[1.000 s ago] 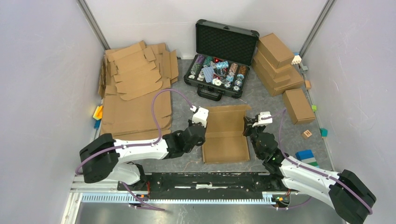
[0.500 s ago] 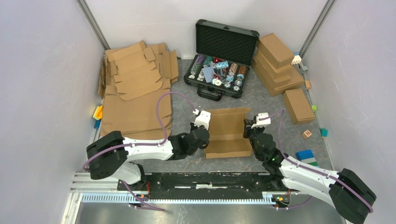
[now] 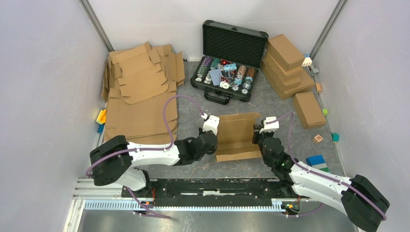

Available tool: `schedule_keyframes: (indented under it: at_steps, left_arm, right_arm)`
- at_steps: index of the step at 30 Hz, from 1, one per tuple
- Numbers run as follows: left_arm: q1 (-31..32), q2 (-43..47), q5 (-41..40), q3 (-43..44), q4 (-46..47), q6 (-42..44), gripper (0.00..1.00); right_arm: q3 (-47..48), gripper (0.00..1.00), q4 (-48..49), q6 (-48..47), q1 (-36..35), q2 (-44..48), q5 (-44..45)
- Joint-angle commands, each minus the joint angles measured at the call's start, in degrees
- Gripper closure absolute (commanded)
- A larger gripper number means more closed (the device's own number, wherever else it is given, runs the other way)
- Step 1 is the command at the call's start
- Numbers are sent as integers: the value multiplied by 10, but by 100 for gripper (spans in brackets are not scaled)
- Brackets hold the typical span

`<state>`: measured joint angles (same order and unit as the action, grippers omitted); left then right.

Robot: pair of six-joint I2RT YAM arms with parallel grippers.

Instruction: Fold the paper box

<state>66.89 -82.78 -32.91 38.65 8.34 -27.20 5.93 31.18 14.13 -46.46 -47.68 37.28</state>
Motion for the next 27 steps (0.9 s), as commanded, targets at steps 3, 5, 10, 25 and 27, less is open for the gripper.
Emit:
schedule_keyframes:
  at_steps: [3, 5, 10, 25, 27]
  left_arm:
    - [-2, 43, 97, 41, -4, -49, 78]
    - [-14, 61, 122, 44, -28, -56, 71]
    - [-55, 124, 198, 24, -47, -73, 55]
    - [-121, 230, 273, 71, -198, -38, 38]
    - [-153, 226, 300, 97, -221, -21, 36]
  right_arm:
    - [8, 100, -34, 15, -14, 0, -35]
    - [8, 100, -37, 16, -14, 0, -31]
    - [3, 100, -33, 9, -14, 7, -31]
    - [-8, 100, -13, -6, -14, 11, -42]
    - [-9, 100, -11, -8, -14, 12, -45]
